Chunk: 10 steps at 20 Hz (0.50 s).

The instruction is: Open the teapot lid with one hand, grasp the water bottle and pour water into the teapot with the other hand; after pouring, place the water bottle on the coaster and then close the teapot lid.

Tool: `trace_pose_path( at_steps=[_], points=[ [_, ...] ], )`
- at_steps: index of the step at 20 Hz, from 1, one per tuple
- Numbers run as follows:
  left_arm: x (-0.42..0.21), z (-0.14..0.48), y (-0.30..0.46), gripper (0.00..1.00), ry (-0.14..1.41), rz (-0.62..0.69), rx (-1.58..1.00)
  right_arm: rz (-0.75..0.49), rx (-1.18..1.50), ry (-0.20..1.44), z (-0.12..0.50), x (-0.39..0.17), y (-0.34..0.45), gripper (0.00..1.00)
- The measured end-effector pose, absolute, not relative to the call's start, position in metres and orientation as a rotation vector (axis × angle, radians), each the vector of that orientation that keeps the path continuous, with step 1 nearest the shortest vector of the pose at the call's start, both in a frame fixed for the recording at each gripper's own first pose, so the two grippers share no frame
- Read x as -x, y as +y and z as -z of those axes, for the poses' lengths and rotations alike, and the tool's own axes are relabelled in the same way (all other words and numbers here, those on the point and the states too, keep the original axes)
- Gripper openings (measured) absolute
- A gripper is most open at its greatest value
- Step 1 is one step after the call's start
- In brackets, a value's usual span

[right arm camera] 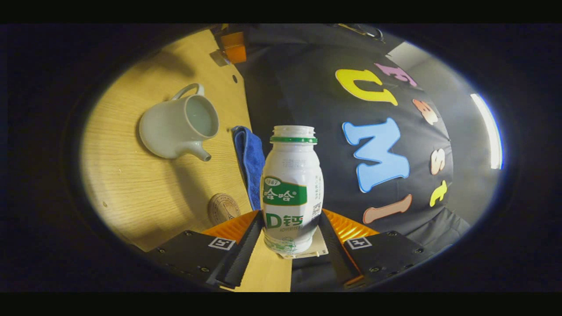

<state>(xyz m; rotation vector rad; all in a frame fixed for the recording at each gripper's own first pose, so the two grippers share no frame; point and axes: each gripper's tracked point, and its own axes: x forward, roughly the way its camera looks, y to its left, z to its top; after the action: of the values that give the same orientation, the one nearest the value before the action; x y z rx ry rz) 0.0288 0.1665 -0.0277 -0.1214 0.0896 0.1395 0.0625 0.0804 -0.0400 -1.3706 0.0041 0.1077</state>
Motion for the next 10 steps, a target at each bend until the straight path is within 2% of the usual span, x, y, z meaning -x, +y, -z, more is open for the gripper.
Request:
trace_pose_path(
  at_steps=[10],
  points=[
    [-0.029, 0.031, 0.169, 0.14, 0.097, -0.141, 0.142, -0.112, 1.579, -0.109, 0.027, -0.063, 0.095, 0.76]
  ],
)
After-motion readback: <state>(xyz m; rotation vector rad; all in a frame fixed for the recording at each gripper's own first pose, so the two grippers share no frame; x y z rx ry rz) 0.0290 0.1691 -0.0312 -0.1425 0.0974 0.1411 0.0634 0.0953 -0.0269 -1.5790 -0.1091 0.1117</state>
